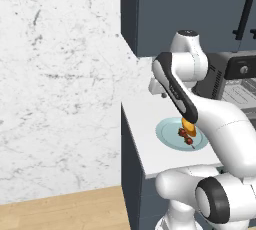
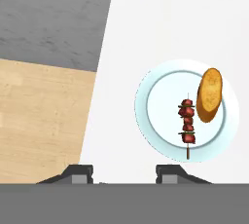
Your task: Pick up the kebab skewer and baguette bread, and place them inside the toaster oven. Close the toaster oven door and start by setting the timer.
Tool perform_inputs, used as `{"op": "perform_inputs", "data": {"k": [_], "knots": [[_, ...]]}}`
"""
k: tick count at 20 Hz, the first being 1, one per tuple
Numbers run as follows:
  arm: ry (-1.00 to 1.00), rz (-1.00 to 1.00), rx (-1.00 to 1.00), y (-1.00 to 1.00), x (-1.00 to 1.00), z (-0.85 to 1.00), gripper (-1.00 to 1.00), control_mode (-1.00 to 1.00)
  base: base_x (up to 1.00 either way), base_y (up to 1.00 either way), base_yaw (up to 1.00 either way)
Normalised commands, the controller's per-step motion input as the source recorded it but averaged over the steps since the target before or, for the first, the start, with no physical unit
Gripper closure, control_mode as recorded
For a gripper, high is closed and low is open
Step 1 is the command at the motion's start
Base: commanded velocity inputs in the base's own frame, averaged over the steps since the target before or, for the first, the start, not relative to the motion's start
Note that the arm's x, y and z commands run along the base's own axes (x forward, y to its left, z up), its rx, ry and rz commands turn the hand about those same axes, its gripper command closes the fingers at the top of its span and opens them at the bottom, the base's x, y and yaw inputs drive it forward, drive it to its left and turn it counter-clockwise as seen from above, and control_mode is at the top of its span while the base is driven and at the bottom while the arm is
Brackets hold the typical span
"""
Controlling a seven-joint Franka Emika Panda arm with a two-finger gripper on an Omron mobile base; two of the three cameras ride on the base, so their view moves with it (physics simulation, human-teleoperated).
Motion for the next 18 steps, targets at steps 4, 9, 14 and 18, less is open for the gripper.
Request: {"op": "perform_inputs", "data": {"k": [4, 9, 14, 18], "knots": [[0.0, 0.0, 0.0, -0.01, -0.05, -0.09, -1.0, -1.0, 0.0, 0.0, 0.0], [0.0, 0.0, 0.0, -0.53, -0.14, -0.38, -1.0, -1.0, 0.0, 0.0, 0.0], [0.01, 0.0, 0.0, -0.79, -0.08, -0.38, -1.0, -1.0, 0.0, 0.0, 0.0], [0.02, 0.0, 0.0, -0.63, 0.0, -0.39, -1.0, -1.0, 0.0, 0.0, 0.0]]}}
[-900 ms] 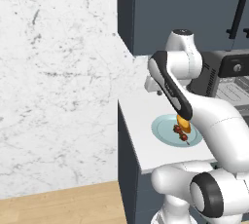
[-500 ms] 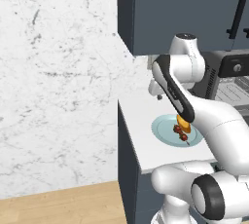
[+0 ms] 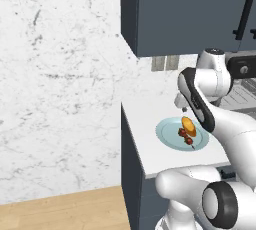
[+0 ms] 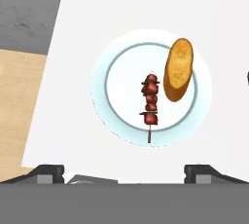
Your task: Pick up the kebab skewer and baguette bread, and place them inside the toaster oven. Close the toaster oven door and start by setting the timer.
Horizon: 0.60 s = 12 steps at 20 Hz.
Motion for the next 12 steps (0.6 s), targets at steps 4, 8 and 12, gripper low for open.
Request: {"op": "perform_inputs", "data": {"k": [4, 8, 12], "knots": [[0.03, 0.0, 0.0, -0.42, 0.02, -0.36, -1.0, -1.0, 0.0, 0.0, 0.0], [0.0, 0.01, 0.0, -0.34, -0.02, -0.31, -1.0, -1.0, 0.0, 0.0, 0.0], [-0.02, 0.0, 0.0, -0.55, -0.01, -0.19, -1.0, -1.0, 0.0, 0.0, 0.0]]}}
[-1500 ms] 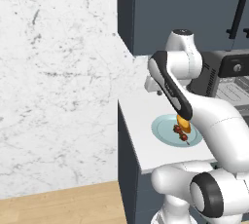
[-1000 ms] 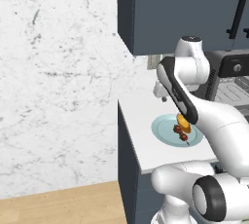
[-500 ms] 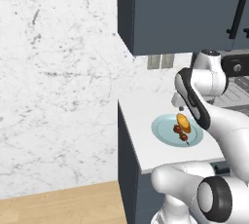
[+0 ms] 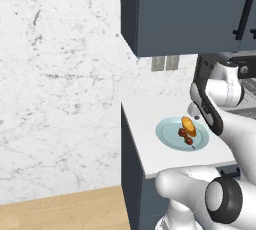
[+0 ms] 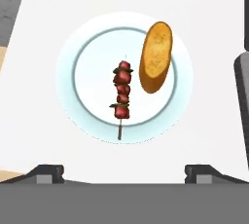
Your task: Pick up the kebab skewer and baguette bread, and place them inside the toaster oven. Close the toaster oven door and start by setting the timer.
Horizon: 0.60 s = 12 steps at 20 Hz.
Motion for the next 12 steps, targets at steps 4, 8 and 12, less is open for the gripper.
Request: {"op": "perform_inputs", "data": {"k": [4, 8, 12], "knots": [[-0.1, -0.02, 0.06, -0.77, 0.0, -0.02, -1.0, -1.0, 0.0, 0.0, 0.0], [-0.21, -0.07, 0.19, -0.89, 0.0, 0.02, -1.0, -1.0, 0.0, 0.0, 0.0], [-0.36, 0.0, 0.16, -0.96, -0.02, 0.13, -1.0, -1.0, 0.0, 0.0, 0.0]]}}
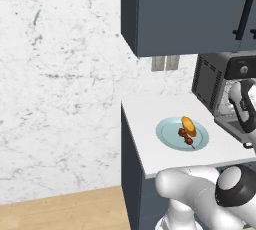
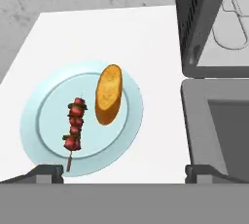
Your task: Pick up the kebab skewer and baguette bread, and place them inside the toaster oven. Close the toaster oven door and start by setting the timer.
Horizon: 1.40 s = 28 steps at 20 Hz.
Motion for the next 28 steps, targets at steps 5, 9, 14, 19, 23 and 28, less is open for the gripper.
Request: {"op": "perform_inputs", "data": {"k": [5, 9, 14, 19, 23, 28], "knots": [[-0.31, 0.0, 0.03, -0.79, 0.0, 0.29, -1.0, -1.0, 0.0, 0.0, 0.0], [-0.23, 0.02, -0.03, -0.68, 0.05, 0.3, -1.0, -1.0, 0.0, 0.0, 0.0], [-0.16, 0.06, -0.1, -0.6, 0.23, 0.13, -1.0, -1.0, 0.0, 0.0, 0.0], [0.0, 0.01, -0.09, -0.23, 0.49, 0.0, -1.0, -1.0, 0.0, 0.0, 0.0], [0.0, 0.0, 0.0, -0.09, 0.61, 0.0, -1.0, -1.0, 0.0, 0.0, 0.0], [-0.04, 0.0, 0.0, -0.18, 0.24, 0.0, -1.0, -1.0, 0.0, 0.0, 0.0]]}}
